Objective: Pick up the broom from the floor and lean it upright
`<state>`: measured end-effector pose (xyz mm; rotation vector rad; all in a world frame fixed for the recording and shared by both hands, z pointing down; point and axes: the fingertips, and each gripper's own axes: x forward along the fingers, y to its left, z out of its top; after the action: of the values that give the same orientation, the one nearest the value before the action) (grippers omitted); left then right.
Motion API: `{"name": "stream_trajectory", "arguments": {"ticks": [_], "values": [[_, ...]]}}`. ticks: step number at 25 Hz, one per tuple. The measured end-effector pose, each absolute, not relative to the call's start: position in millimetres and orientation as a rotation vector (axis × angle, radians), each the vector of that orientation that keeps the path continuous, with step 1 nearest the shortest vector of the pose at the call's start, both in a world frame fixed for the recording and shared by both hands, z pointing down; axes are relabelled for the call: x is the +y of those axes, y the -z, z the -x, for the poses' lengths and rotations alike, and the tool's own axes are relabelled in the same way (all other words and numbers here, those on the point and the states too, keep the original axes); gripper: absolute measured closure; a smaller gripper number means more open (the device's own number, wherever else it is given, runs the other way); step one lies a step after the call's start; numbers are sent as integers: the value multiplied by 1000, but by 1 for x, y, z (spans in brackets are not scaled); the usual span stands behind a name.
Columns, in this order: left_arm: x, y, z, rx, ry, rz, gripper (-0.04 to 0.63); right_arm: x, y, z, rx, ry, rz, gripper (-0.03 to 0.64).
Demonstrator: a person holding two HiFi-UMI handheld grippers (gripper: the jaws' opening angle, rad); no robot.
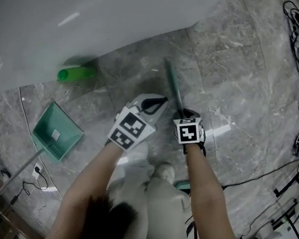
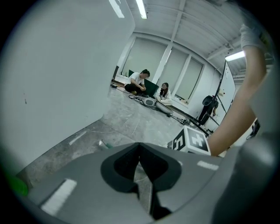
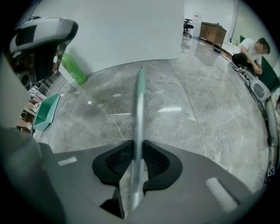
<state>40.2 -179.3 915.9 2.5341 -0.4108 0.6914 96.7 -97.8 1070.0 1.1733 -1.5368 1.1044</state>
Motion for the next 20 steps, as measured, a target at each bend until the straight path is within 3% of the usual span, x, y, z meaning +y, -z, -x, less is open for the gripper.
{"name": "stream_trajectory", "arguments": {"ticks": [20], "values": [[-171, -728, -36, -510, -577, -2632, 595, -93, -858, -121, -1684, -894, -1332, 543]]}}
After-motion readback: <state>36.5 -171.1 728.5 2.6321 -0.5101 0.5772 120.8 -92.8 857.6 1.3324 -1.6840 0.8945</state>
